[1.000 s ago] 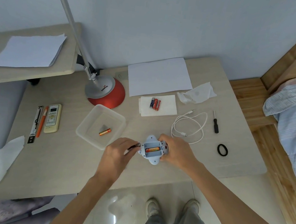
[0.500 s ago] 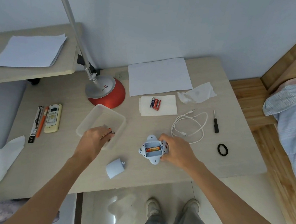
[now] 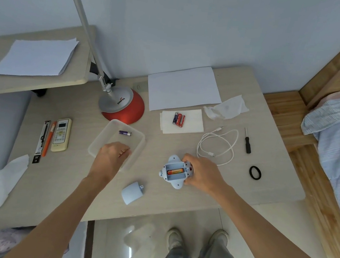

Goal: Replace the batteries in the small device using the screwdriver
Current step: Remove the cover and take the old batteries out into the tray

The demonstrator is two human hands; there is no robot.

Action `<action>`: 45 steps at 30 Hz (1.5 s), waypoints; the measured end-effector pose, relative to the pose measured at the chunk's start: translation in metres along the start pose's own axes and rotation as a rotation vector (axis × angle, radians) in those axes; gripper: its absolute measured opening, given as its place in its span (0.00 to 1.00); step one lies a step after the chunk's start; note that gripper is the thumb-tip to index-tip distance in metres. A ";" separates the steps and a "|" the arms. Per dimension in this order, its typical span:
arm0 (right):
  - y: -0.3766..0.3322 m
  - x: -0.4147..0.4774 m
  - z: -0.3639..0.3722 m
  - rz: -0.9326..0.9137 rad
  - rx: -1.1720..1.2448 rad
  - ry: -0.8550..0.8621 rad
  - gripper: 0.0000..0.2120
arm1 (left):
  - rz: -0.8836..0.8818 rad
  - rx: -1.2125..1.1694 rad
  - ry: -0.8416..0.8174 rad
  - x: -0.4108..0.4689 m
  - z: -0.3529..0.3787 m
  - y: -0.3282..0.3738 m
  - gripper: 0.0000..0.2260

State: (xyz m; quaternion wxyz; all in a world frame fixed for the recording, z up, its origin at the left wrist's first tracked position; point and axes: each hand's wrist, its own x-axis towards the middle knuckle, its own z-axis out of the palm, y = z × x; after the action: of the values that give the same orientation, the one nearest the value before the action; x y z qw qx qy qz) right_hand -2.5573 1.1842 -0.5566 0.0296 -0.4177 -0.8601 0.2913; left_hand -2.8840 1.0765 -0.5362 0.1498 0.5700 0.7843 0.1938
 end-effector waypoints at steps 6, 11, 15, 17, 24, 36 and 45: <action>-0.001 -0.001 0.000 0.018 -0.004 -0.007 0.22 | 0.253 0.057 0.085 -0.028 0.011 0.044 0.15; -0.003 0.000 -0.001 0.015 -0.018 -0.013 0.23 | 0.306 0.077 -0.195 -0.041 0.041 0.076 0.34; -0.004 0.000 -0.002 0.013 -0.037 -0.013 0.23 | 0.244 0.038 -0.316 -0.037 0.063 0.090 0.41; -0.004 0.000 -0.002 0.014 -0.037 -0.016 0.22 | 0.238 0.015 -0.321 -0.033 0.072 0.092 0.42; 0.000 -0.001 0.003 0.023 -0.013 0.009 0.22 | 0.154 -0.241 -0.212 -0.038 0.087 0.089 0.38; 0.003 -0.007 -0.008 -0.011 -0.086 -0.074 0.29 | -0.173 -0.641 -0.237 -0.039 0.103 0.087 0.36; 0.015 -0.019 -0.041 -0.479 -0.695 -0.117 0.43 | -0.176 -0.735 -0.352 -0.030 0.101 0.084 0.40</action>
State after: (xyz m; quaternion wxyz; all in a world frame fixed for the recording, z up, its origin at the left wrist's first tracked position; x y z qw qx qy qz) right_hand -2.5222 1.1969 -0.5272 -0.0951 -0.1739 -0.9801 -0.0079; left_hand -2.7582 1.0847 -0.5847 0.4911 0.4340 0.6710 0.3467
